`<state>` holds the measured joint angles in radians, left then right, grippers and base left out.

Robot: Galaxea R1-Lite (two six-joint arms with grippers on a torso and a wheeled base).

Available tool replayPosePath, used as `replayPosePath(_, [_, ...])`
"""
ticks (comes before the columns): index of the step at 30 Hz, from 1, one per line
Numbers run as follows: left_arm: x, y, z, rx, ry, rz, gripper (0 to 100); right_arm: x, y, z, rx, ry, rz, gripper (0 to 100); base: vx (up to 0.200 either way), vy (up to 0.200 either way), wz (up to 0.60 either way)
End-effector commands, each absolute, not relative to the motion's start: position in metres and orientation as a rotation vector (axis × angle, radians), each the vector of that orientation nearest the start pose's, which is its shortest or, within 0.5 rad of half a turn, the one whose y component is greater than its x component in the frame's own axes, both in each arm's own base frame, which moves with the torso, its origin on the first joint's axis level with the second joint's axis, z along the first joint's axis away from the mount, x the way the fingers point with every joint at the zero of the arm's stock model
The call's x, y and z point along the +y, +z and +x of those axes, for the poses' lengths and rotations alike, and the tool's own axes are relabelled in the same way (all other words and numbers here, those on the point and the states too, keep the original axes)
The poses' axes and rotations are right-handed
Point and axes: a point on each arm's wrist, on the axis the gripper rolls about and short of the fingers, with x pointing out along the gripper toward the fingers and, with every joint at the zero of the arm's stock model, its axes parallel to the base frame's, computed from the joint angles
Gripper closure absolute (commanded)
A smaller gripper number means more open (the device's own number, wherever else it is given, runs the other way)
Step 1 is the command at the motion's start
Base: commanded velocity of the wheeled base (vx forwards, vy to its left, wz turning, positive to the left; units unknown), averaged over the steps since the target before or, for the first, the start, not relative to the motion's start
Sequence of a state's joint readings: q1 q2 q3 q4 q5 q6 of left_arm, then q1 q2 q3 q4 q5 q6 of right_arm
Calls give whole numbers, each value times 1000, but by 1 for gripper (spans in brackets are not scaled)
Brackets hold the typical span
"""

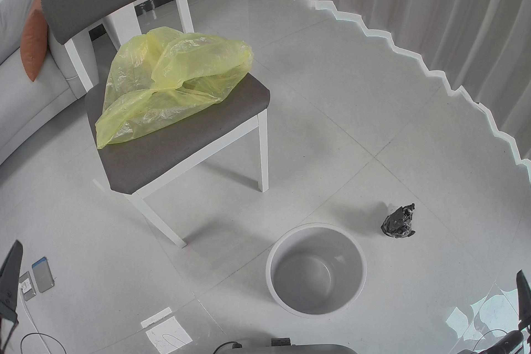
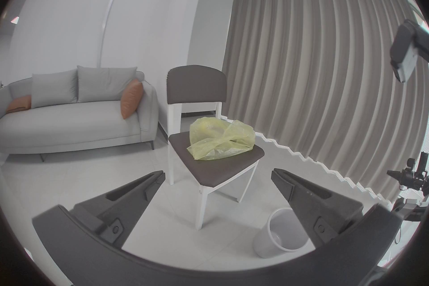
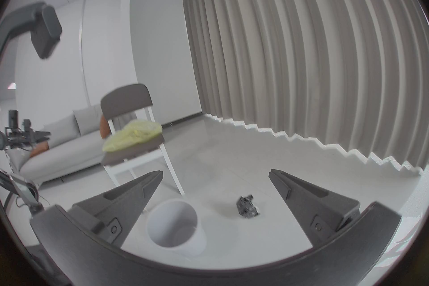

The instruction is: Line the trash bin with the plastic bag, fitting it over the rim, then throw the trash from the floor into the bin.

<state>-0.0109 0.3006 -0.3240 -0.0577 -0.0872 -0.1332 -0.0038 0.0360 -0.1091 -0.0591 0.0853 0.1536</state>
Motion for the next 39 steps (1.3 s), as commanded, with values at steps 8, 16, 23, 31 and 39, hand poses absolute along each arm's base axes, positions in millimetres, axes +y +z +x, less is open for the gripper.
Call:
replayPosePath(8, [-9, 229, 148, 205, -200, 91, 0, 4, 146, -20, -96, 170, 164, 0, 0, 0, 0])
replayPosePath(16, [-40, 226, 245, 251, -177, 209, 0, 4, 151, -22, -131, 170, 162, 0, 0, 0, 0])
replayPosePath(23, [-60, 216, 287, 256, -182, 223, 0, 4, 150, -26, -153, 172, 162, 0, 0, 0, 0])
replayPosePath(31, [-58, 206, 301, 286, -156, 217, 0, 4, 149, -26, -155, 177, 162, 0, 0, 0, 0])
replayPosePath(39, [-33, 211, 302, 277, -86, 197, 0, 5, 148, -27, -160, 197, 159, 0, 0, 0, 0])
